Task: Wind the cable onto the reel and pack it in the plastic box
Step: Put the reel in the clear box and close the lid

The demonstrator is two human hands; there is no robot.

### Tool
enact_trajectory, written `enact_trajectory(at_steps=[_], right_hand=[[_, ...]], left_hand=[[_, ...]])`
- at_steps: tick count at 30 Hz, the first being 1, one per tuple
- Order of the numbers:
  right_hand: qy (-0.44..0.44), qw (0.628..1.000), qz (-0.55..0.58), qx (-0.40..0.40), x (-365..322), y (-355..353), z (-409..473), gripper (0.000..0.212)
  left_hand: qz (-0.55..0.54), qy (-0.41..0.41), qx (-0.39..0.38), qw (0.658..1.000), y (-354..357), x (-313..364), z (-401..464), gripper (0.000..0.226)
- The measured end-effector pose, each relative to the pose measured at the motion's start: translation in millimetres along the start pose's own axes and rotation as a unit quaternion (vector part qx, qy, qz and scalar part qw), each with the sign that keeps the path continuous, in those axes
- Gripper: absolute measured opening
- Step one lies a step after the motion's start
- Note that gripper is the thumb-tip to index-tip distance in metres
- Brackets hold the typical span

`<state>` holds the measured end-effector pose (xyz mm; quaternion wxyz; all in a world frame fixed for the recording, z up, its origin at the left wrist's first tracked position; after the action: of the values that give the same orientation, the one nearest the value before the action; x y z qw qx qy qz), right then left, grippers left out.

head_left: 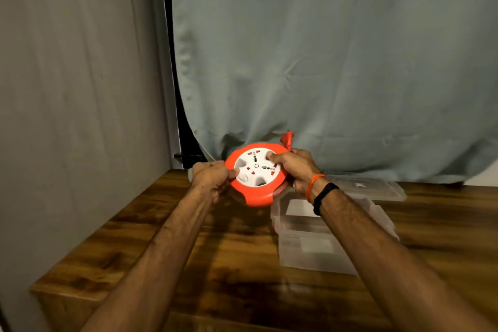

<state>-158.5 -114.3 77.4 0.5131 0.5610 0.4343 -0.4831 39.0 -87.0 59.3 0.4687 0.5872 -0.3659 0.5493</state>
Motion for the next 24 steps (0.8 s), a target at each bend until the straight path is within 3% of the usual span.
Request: enact_trajectory(at_steps=[4,8,11,16,19,24], right_hand=[[0.005,0.999,0.031,0.042,-7,-55,-4,0.014],[0.004,0.994,0.047,0.096,2,-103,-13,0.021],[0.013,0.991,0.04,0.127,16,-124,-21,0.028],[0.047,0.989,0.052,0.13,40,-136,-23,0.029],[0.043,0.99,0.043,0.129,46,-137,-22,0.025],[0.11,0.988,0.041,0.1,70,-135,-19,0.017]], left_hand=[[-0.01,-0.011,-0.032,0.999,39,-11,-7,0.006],[0.017,-0.006,-0.043,0.999,71,-46,-13,0.03],[0.059,-0.01,-0.017,0.998,81,-73,-19,0.023],[0.094,-0.028,-0.024,0.995,91,-99,-22,0.031],[0.129,-0.023,-0.021,0.991,92,-104,-23,0.016],[0.135,-0.027,-0.023,0.99,97,-107,-23,0.03]])
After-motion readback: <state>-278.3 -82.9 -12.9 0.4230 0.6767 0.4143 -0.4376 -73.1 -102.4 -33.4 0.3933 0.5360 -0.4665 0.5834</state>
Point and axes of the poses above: each hand's wrist, its own z-axis towards the middle knuckle, its own y-axis out of the palm, x = y × z, the point moved 7 cm from there along z, towards the middle knuckle, and after that the axes turned 4 degrees about y, right-handed, at the moved point
